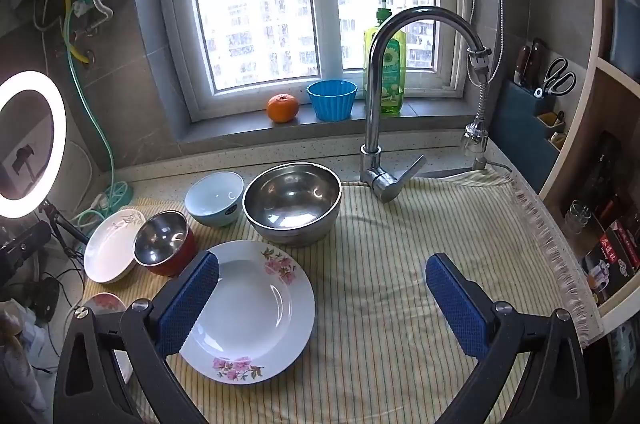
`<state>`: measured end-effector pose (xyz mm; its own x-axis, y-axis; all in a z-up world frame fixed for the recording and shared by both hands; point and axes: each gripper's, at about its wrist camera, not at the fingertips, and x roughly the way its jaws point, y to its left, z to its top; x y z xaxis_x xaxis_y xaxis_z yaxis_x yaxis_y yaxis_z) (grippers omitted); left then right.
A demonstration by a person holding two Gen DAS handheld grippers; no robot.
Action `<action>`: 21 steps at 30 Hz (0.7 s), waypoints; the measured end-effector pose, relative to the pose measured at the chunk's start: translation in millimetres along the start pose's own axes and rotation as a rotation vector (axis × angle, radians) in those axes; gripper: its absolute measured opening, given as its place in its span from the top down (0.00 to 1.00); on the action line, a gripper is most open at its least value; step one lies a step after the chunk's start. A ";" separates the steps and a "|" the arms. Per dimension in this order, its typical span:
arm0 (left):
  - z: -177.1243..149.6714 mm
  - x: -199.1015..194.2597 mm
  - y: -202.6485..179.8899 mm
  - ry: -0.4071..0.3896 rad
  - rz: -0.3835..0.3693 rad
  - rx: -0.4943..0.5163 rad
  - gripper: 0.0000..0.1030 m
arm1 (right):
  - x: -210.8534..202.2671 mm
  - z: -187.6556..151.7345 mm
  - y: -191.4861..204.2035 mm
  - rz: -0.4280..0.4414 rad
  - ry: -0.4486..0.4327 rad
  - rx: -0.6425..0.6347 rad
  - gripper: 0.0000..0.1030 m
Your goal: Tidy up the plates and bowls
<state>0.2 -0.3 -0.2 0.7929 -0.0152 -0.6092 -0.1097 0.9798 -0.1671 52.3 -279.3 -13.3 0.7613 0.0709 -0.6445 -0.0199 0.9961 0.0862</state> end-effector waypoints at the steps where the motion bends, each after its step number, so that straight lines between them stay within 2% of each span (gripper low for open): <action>1: -0.2 -0.5 -0.7 -0.002 -0.003 0.003 0.31 | 0.2 -0.1 0.1 0.000 0.002 0.000 0.01; 6: -5.3 -1.2 11.0 -0.006 -0.011 -0.014 0.31 | 0.5 0.9 0.1 0.009 0.016 0.006 0.01; 21: -1.1 1.7 2.8 0.006 0.013 -0.008 0.31 | -2.1 2.8 3.7 -0.012 -0.008 -0.017 0.01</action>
<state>0.5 2.2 -2.5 0.7878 -0.0037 -0.6159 -0.1245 0.9784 -0.1651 52.4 -276.0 -9.5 0.7667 0.0590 -0.6393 -0.0217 0.9976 0.0660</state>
